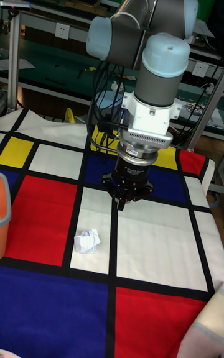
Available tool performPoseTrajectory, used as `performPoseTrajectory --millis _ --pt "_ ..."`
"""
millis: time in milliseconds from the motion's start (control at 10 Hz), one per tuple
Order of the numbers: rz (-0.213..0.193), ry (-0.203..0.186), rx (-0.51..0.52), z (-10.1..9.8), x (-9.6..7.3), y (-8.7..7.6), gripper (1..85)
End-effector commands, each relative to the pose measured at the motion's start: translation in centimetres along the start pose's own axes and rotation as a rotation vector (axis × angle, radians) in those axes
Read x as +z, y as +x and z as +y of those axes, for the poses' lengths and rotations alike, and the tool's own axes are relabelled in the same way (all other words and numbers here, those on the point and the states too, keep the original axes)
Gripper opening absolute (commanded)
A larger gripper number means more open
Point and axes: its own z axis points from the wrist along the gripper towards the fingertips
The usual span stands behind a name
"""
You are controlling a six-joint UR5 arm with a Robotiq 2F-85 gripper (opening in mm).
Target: Put the garbage in the trash can
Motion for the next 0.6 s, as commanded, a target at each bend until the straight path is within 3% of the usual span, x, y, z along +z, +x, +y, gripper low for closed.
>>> performPoseTrajectory --millis 0,200,500 --pt "-0.015 -0.001 -0.015 0.3 0.8 -1.3 36.3" --pt "-0.047 -0.008 -0.032 1.0 3.6 -3.3 37.7" --pt "-0.045 -0.012 -0.027 1.8 5.3 -3.9 39.0"
